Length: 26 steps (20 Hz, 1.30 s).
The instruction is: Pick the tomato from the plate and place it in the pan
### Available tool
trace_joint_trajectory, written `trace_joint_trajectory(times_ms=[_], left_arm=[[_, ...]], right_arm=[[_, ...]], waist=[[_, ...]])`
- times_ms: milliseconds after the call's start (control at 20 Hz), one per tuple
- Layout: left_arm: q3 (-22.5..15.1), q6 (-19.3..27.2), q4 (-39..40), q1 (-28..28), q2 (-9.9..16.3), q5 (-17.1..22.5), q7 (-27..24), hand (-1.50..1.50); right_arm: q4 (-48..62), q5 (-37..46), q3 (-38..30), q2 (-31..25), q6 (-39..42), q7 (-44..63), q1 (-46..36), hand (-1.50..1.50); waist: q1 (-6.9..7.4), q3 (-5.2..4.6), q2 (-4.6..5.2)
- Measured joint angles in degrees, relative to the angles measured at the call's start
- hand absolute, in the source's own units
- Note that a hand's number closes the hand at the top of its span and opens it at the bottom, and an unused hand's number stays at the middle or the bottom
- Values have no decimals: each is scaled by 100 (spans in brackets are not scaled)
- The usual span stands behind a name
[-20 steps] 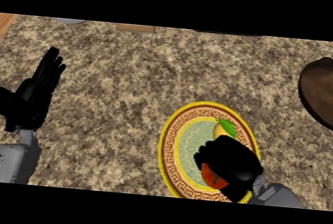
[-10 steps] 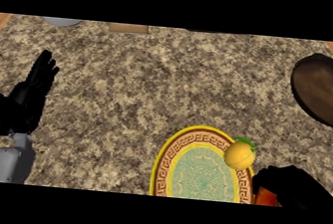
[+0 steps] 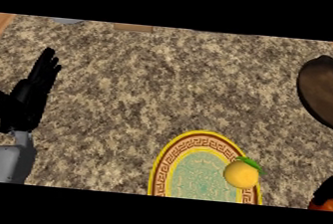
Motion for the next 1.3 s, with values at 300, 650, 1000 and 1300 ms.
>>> trace_joint_trajectory(times_ms=[300,650,1000,1300], left_arm=[[-78,6,89,-66,-70,-70,-90,0],[-75,-66,124,-181,-64,-32,-46,0],[-137,-49,354,-375,-143,-102,-150,0],[-236,-118,305,-385,-192,-99,-122,0]], right_arm=[[645,-1398,-1025,63,427,541,-884,150],[2682,-2202,-1860,-652,635,815,-2522,150],[5421,-1281,-1841,-1347,-386,-341,-3805,150],[7458,-494,-1738,-1670,-1586,-1149,-4718,150]], waist=[[123,-1,26],[217,1,47],[336,12,96],[476,24,137]])
